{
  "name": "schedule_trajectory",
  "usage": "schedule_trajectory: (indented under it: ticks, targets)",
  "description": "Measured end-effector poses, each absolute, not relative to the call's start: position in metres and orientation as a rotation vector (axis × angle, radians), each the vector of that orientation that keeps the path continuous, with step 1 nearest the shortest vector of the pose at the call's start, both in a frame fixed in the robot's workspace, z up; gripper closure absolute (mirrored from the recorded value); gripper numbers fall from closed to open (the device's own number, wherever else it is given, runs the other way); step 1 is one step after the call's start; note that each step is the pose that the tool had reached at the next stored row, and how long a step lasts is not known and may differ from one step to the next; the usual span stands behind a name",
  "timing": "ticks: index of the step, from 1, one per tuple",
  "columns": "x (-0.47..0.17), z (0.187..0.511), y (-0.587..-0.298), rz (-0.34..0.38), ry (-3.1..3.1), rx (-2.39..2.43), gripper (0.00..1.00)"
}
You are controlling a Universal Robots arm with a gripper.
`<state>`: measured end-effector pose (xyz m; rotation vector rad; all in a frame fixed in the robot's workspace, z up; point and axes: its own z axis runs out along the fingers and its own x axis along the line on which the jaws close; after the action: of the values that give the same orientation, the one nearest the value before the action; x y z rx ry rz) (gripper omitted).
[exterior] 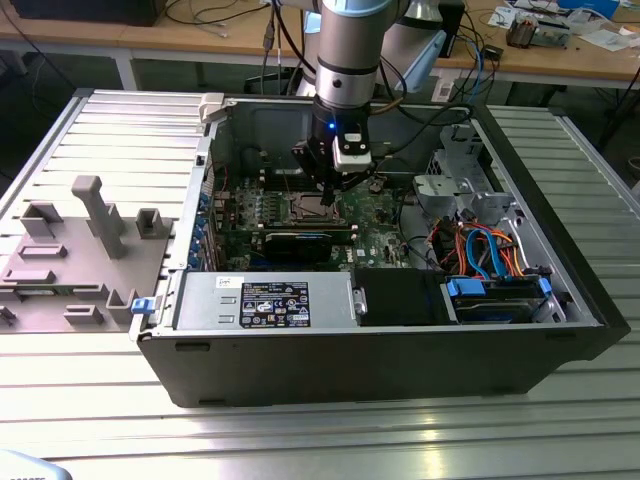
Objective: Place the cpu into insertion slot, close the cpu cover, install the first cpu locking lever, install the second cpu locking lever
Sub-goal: 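Install the first cpu locking lever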
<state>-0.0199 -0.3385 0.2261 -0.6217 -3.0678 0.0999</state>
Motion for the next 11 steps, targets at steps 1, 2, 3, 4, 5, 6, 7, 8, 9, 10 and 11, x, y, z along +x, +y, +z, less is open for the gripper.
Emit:
schedule_trajectory:
  ticks: [1,2,3,4,5,6,7,8,9,10,11]
  targets:
    - [-0.0199,0.2261,-0.3386,0.100,-3.069,-0.618,0.89]
    - [-0.0199,0.2261,-0.3385,0.099,-3.070,-0.612,0.89]
    - [-0.0199,0.2260,-0.3385,0.098,-3.070,-0.610,0.89]
    - [-0.0199,0.2260,-0.3385,0.095,-3.071,-0.607,0.89]
    - [-0.0199,0.2260,-0.3385,0.091,-3.071,-0.603,0.89]
    - [-0.0199,0.2260,-0.3385,0.088,-3.071,-0.601,0.89]
    - [-0.0199,0.2260,-0.3385,0.083,-3.071,-0.599,0.89]
    - [-0.0199,0.2260,-0.3385,0.077,-3.071,-0.596,0.89]
    - [-0.0199,0.2260,-0.3385,0.073,-3.072,-0.590,0.89]
    - [-0.0199,0.2260,-0.3385,0.071,-3.074,-0.581,0.89]
    - [-0.0199,0.2260,-0.3385,0.070,-3.075,-0.576,0.89]
